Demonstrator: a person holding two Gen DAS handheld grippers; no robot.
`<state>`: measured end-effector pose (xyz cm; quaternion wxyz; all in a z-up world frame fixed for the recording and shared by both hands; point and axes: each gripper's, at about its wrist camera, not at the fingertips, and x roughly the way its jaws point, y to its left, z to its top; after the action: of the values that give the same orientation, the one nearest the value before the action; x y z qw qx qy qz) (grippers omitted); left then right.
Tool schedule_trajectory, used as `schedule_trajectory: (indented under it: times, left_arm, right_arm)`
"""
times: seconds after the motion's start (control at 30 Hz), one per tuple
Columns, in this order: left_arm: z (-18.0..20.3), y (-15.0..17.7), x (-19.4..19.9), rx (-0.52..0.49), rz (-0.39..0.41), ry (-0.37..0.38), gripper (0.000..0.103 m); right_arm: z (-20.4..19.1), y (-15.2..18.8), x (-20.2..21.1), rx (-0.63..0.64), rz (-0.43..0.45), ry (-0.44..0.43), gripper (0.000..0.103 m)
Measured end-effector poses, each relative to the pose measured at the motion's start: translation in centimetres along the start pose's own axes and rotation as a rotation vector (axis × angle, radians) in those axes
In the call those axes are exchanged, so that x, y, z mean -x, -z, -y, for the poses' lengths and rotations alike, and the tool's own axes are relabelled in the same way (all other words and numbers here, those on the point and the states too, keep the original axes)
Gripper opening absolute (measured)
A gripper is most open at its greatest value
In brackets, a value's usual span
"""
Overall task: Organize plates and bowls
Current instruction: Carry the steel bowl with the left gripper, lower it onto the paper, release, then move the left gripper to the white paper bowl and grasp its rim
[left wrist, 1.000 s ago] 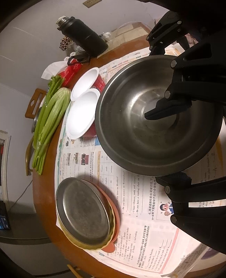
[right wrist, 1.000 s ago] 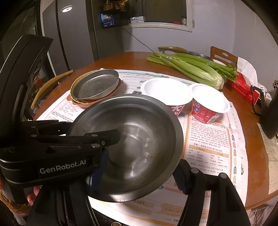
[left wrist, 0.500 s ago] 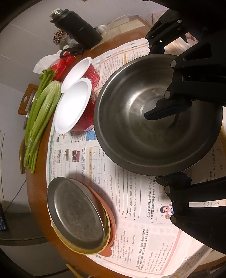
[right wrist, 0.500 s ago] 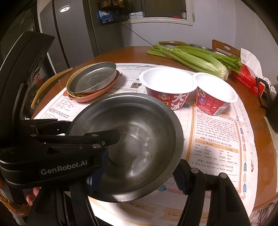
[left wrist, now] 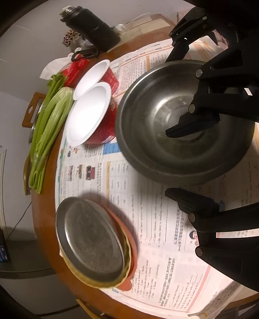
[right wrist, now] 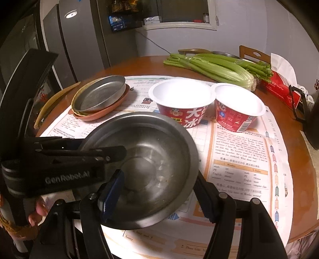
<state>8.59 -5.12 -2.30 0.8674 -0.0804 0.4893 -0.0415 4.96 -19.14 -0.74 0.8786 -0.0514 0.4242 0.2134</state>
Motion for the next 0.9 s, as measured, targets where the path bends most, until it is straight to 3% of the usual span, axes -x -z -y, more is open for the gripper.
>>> schedule_trajectory:
  times: [0.53,0.9]
  left_arm:
    - [0.4,-1.5,5.0,-0.027,0.118,0.007,0.054]
    - [1.6,-6.6,5.1,-0.062,0.131,0.073,0.054]
  right_arm:
    - [3.6,-0.9,4.0,-0.142,0.118,-0.057,0.069]
    - [5.5,-3.4,2.7,-0.261,0.085,-0.082,0.069]
